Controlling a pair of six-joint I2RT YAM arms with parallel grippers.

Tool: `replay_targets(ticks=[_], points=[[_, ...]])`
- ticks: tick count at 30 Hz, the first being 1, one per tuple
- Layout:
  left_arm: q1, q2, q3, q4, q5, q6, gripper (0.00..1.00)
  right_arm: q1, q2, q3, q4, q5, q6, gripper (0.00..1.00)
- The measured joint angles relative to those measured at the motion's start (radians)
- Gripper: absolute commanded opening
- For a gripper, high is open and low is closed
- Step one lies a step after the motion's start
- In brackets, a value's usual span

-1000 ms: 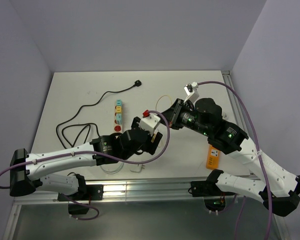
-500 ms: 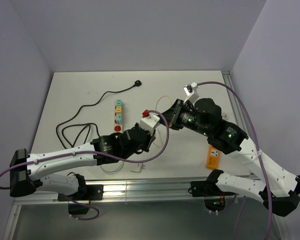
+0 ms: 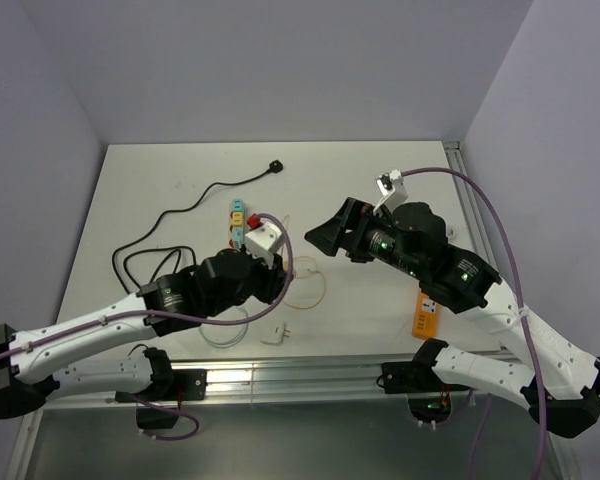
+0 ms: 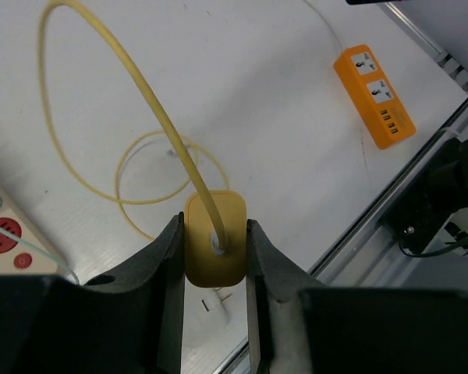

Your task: Insert the plug

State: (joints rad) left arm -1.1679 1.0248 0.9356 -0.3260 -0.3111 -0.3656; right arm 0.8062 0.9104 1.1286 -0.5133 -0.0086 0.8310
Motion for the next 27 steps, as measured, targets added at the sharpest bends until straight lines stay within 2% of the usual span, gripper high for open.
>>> replay_targets(ticks=[3, 9, 12, 17, 20, 22, 27], points=[[0.042, -0.085, -0.027, -0.027, 0.039, -0.016, 0.0, -0.01, -0.047, -0.043, -0.014, 0.027, -0.019, 1.0], [0.214, -0.217, -0.038, -0.096, 0.115, -0.032, 0.0, -0.019, -0.132, -0.13, -0.049, 0.055, -0.053, 1.0], [0.348, -0.181, -0.01, -0.159, 0.17, -0.025, 0.0, -0.019, -0.154, -0.171, -0.053, 0.053, -0.062, 0.99], [0.614, -0.023, 0.047, -0.23, 0.264, -0.016, 0.0, -0.019, -0.171, -0.245, -0.058, 0.048, -0.063, 0.99], [0.739, -0.006, 0.042, -0.249, 0.325, -0.012, 0.0, -0.019, -0.183, -0.286, -0.058, 0.042, -0.063, 0.98], [0.78, -0.015, 0.033, -0.238, 0.382, -0.005, 0.0, -0.019, -0.196, -0.311, -0.054, 0.036, -0.062, 0.98], [0.787, 0.001, 0.004, -0.211, 0.479, 0.009, 0.0, -0.019, -0.212, -0.363, -0.048, 0.019, -0.058, 0.98]])
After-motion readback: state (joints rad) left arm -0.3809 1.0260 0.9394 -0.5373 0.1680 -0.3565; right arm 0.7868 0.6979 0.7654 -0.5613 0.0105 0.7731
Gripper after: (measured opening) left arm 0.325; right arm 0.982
